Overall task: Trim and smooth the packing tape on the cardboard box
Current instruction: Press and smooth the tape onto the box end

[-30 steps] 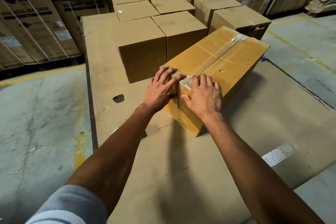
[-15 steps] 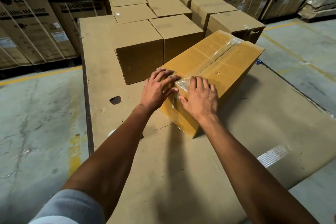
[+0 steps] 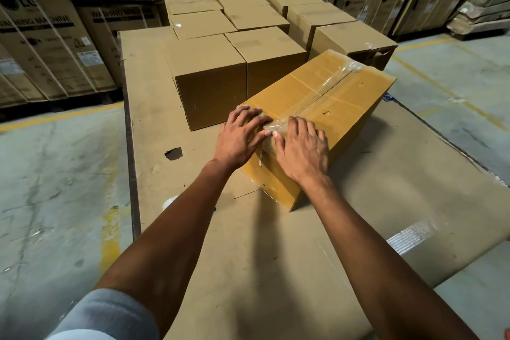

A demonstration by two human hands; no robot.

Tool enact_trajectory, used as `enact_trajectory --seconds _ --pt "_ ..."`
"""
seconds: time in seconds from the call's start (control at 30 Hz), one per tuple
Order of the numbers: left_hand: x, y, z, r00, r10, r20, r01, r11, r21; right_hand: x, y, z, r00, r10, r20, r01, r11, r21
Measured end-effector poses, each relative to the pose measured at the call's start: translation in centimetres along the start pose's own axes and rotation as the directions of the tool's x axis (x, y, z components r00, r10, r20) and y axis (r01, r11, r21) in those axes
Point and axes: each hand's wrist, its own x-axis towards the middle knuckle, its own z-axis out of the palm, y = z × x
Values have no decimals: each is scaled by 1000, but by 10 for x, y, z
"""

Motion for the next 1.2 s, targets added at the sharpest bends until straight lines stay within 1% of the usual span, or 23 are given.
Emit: enact_trajectory --seconds 0.07,0.13,0.23,0.3,0.43,0.53,0.57,0.67,0.77,0.83,1.0,1.1,1.13,1.2 --pt "1 1 5 1000 -3 -25 4 1000 23 0 0 1 1000 -11 -6 11 1000 -19" --pt "-1 0 9 1000 -3 -20 3 1000 29 0 0 4 999 -33 -5 32 998 -51" --pt "-4 -3 8 1000 6 14 -7 998 57 0 1 8 996 -82 16 84 990 -111" --pt "-6 -5 8 998 34 43 -38 994 101 1 1 10 993 -110 30 113 983 -147" --pt "-9 -7 8 993 53 102 -68 987 145 2 1 10 988 -133 73 143 976 -162" --pt "-8 -5 4 991 52 124 -70 988 139 3 3 8 986 -138 93 149 982 -119" --pt "-9 -4 1 990 57 125 -74 989 132 2 5 8 988 -142 68 147 986 -81" --pt "-8 -2 -8 991 80 107 -89 993 80 -1 10 6 985 -161 -66 166 984 71" --pt "-7 -3 -18 977 150 149 -169 977 129 -4 13 4 971 -212 -112 225 967 117" --pt "-7 -2 -20 970 167 175 -198 965 174 -5 13 6 969 -224 -108 237 964 122" --pt "-10 6 -19 982 109 153 -143 962 232 -7 11 7 972 -217 -93 228 963 142" --pt "-4 13 -27 980 97 171 -144 948 282 -3 8 6 975 -222 -22 223 968 118" --pt "-1 16 -30 977 101 187 -153 944 291 -3 7 6 975 -222 -1 221 968 115" --pt "1 20 -31 969 156 194 -208 935 286 -5 8 5 975 -220 -30 222 965 140"
